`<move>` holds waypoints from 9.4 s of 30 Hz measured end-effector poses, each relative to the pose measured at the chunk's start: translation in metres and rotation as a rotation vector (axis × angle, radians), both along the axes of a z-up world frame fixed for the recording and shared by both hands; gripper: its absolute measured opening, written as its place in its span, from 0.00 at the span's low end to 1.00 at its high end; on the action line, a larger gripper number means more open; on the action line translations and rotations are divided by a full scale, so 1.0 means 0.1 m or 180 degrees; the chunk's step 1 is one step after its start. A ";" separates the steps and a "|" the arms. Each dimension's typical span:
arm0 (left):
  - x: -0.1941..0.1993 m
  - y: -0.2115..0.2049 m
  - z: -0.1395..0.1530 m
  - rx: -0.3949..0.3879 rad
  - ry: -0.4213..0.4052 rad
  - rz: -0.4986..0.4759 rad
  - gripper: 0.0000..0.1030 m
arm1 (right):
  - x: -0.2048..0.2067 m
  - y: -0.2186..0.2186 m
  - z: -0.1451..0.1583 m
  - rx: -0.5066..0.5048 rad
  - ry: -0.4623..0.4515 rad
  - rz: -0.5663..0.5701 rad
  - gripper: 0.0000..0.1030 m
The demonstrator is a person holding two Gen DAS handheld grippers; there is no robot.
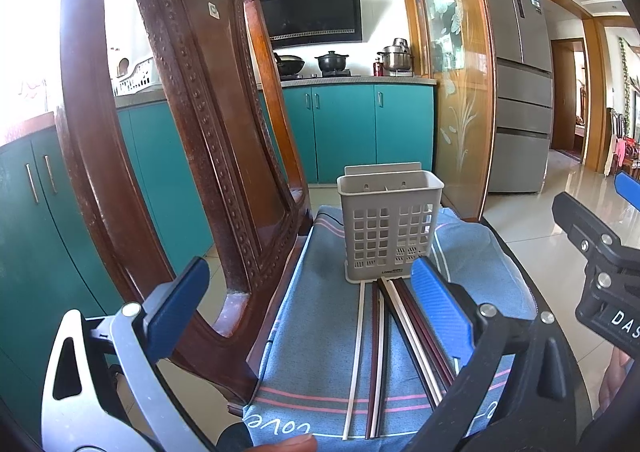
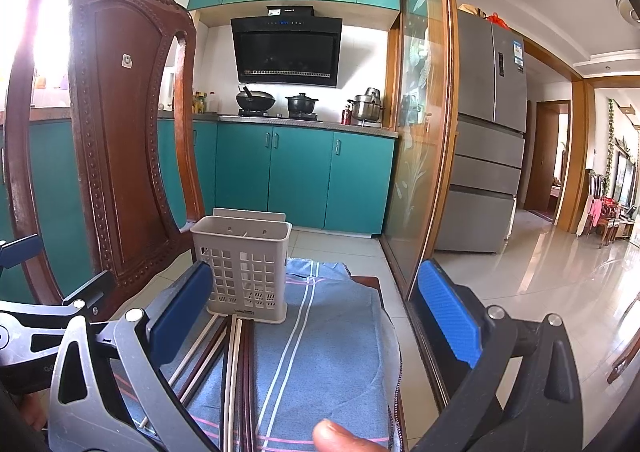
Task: Organize utensils
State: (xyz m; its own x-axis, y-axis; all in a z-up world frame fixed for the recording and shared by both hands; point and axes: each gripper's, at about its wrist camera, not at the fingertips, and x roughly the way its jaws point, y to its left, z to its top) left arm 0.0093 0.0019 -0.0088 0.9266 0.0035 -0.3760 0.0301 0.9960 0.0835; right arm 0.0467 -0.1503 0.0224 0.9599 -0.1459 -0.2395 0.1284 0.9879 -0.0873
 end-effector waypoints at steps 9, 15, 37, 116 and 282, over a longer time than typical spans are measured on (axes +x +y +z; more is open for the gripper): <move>0.01 0.01 0.01 -0.0001 0.0021 -0.0004 0.97 | 0.01 0.02 0.00 -0.0010 0.0006 0.0004 0.98; 0.01 0.01 0.01 0.0014 0.0029 -0.0006 0.97 | 0.01 0.02 0.00 0.0004 0.0011 -0.0001 0.98; 0.01 0.00 -0.01 0.0035 0.0028 -0.0014 0.97 | 0.00 0.00 -0.01 0.0014 0.0002 0.0009 0.98; 1.70 -0.13 -1.42 -0.0215 0.2283 -0.0707 0.24 | 1.73 -0.33 -1.49 0.1029 0.2578 0.0257 0.13; 1.62 0.01 -1.32 -0.0391 0.2128 -0.0667 0.06 | 1.35 -0.19 -1.54 0.0653 0.2450 0.0434 0.06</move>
